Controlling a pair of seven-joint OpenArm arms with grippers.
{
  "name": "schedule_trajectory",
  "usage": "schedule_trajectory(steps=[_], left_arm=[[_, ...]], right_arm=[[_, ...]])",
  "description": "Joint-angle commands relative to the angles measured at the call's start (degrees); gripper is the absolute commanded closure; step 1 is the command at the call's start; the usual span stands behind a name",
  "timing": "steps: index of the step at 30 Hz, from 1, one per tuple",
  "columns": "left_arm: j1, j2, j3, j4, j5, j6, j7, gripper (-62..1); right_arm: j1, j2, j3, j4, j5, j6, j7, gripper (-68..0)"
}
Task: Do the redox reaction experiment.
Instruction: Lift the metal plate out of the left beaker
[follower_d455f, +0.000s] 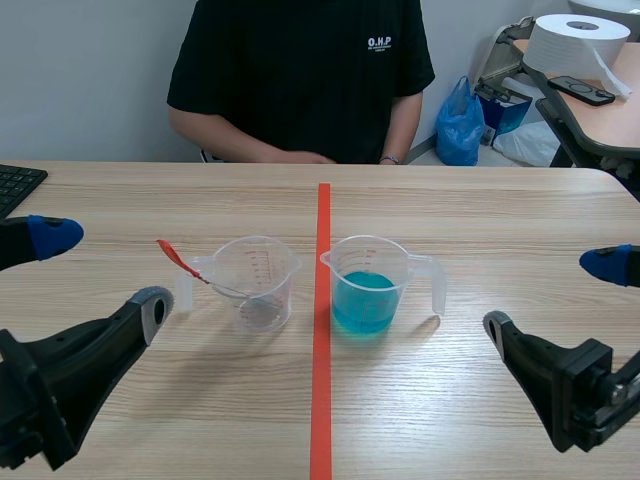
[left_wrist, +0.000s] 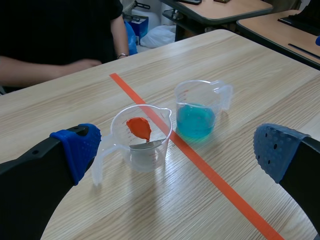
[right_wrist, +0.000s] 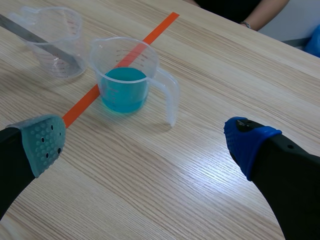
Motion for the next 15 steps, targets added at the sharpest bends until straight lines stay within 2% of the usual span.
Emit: schedule_trajectory(steps=[1, 15], left_arm=[[0.15, 0.11, -0.26, 1.11, -0.57, -0.09, -0.13, -62.3], [-0.02, 0.13, -0.26, 0.9, -0.33, 0.09, 0.09, -62.3]], right_arm=[[-0.13, 0.44, 0.44, 1.09, 0.22, -0.24, 1.03, -67.9], [-0.11, 0.09, 0.39, 1.09, 0.22, -0.22, -0.28, -67.9]])
